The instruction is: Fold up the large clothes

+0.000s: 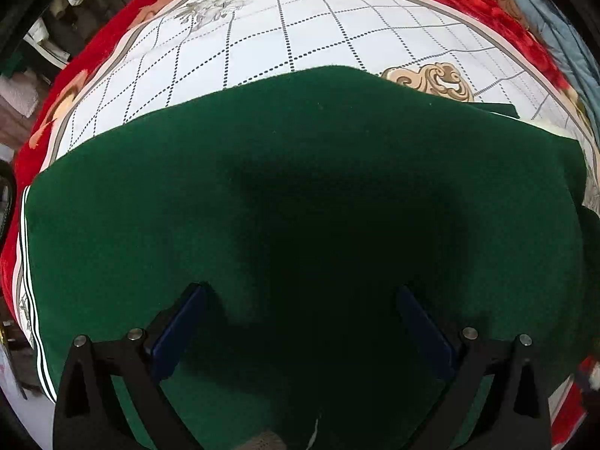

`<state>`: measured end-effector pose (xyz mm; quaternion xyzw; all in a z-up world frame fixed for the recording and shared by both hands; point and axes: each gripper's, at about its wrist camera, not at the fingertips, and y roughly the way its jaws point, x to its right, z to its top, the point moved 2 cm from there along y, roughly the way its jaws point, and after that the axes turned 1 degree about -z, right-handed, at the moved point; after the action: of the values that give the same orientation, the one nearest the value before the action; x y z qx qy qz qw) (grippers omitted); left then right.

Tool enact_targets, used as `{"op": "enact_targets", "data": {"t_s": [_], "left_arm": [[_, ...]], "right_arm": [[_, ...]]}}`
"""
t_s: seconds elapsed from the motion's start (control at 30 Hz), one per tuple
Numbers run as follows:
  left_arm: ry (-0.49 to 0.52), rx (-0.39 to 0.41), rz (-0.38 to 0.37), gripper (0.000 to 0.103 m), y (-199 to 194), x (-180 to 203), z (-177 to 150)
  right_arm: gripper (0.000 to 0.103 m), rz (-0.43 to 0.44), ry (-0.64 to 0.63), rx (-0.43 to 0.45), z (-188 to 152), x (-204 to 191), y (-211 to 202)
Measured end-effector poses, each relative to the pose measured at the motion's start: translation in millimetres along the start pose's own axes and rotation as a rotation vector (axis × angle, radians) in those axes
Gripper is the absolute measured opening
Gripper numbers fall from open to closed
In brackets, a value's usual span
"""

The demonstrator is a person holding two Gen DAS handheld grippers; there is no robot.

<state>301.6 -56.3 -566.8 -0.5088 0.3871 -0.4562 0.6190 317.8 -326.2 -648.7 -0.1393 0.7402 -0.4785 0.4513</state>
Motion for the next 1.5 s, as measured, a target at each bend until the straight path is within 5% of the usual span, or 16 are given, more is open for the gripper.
{"op": "enact_targets", "data": {"t_s": [0.13, 0.23, 0.3, 0.33, 0.43, 0.53, 0.6, 0.67, 0.7, 0.77, 0.83, 0.9, 1.0, 1.3, 1.5], "left_arm": [[0.029, 0.002, 0.002, 0.103, 1, 2, 0], [0.036, -0.005, -0.018, 0.103, 2, 1, 0], [0.03, -0.01, -0.033, 0.103, 4, 0, 0], [0.029, -0.009, -0.036, 0.103, 5, -1, 1], [0.028, -0.002, -0.031, 0.103, 6, -2, 3], [0.016, -0.014, -0.037, 0.103, 8, -2, 2], [0.026, -0.008, -0.039, 0.103, 7, -1, 2], [0.04, 0.004, -0.038, 0.103, 6, 1, 0], [0.041, 0.008, -0.039, 0.103, 5, 1, -1], [0.036, 0.012, -0.037, 0.103, 4, 3, -2], [0.046, 0.014, -0.029, 0.103, 0, 6, -9], [0.097, 0.037, -0.013, 0.103, -2, 19, -7], [0.17, 0.041, -0.052, 0.103, -5, 49, -8], [0.335, 0.048, -0.226, 0.103, -2, 161, -5], [0.328, 0.033, -0.262, 0.103, -6, 153, -4]], "right_arm": [[0.067, 0.286, 0.076, 0.002, 11, 22, 53], [0.097, 0.413, 0.056, 0.073, 24, 6, 68], [0.099, 0.449, 0.038, 0.1, 30, -8, 72], [0.097, 0.478, 0.024, 0.103, 31, -15, 76], [0.068, 0.623, 0.041, 0.063, 31, -31, 83], [0.062, 0.759, -0.017, 0.038, 24, -50, 76], [0.062, 0.707, -0.09, 0.008, 24, -61, 83], [0.072, 0.557, -0.087, -0.022, 31, -61, 108], [0.069, 0.545, -0.074, -0.043, 34, -60, 120], [0.043, 0.514, -0.082, -0.034, 35, -66, 123], [0.028, 0.506, -0.077, -0.004, 32, -73, 113], [0.023, 0.54, -0.038, 0.044, 21, -76, 90], [0.022, 0.548, -0.024, 0.106, 5, -83, 53], [0.022, 0.396, -0.153, 0.294, -18, -122, -47], [0.021, 0.354, -0.197, 0.303, -18, -145, -51]]}}
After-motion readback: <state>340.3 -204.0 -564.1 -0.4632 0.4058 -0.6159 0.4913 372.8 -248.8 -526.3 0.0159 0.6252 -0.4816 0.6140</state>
